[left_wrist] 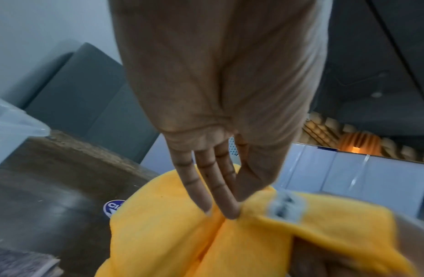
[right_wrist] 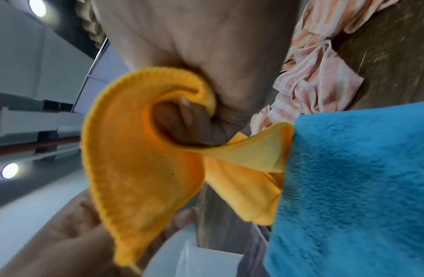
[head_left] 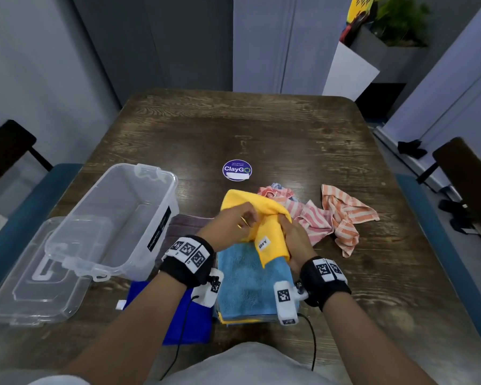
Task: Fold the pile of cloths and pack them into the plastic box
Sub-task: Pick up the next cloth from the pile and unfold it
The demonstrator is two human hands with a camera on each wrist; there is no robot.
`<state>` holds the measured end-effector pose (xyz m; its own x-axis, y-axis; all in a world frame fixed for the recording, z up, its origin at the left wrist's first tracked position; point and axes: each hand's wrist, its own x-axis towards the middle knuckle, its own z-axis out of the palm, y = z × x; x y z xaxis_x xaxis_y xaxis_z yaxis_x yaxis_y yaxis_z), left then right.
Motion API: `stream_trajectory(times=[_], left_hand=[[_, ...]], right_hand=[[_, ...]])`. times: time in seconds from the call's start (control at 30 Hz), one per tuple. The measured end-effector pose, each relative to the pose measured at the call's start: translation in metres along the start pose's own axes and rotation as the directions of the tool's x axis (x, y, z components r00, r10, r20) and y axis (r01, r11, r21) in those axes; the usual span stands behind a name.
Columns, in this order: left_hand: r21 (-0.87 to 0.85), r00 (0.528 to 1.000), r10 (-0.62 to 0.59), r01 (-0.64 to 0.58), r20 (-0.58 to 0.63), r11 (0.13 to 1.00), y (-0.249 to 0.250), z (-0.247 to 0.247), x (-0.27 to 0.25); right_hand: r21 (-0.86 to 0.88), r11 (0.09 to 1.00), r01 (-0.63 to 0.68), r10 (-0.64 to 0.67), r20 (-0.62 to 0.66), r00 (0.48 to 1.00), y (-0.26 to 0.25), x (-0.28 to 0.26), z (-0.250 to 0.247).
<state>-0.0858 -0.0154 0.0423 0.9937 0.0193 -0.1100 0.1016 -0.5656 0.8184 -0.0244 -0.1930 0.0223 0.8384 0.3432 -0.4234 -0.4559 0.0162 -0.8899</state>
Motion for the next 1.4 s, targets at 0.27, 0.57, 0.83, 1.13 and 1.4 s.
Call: stream_trajectory(times=[0.27,0.57,0.83,1.13,1.4], left_hand=[[0.158,0.996,0.073,-0.082,0.057,0.984,0.012,0.017,0.012],[0.318,0.895,0.338,-0.243,-0.291,0.916,0.048,-0.009,0.027],[0.162,0.818,0.285,-0.235,-0.499,0.958,0.089,-0.04,0.042],[0.093,0.741,0.254,-0.252,-0.622,0.963,0.11,-0.062,0.044],[0.036,0.619,0.197,-0.263,-0.76,0.964,0.111,-0.083,0.038]], right_hand=[[0.056,0.997,-0.058,0.063,-0.081,0.995,-0.029,0.015,0.005],[-0.065,0.996,-0.059,0.059,-0.006,0.998,-0.054,0.015,-0.006],[0.072,0.963,0.258,-0.268,0.309,0.913,-0.085,-0.007,-0.01],[-0.482,0.713,0.509,-0.477,0.198,0.856,-0.074,-0.005,0.002],[-0.682,0.549,0.483,-0.473,0.223,0.853,-0.058,0.0,-0.005]])
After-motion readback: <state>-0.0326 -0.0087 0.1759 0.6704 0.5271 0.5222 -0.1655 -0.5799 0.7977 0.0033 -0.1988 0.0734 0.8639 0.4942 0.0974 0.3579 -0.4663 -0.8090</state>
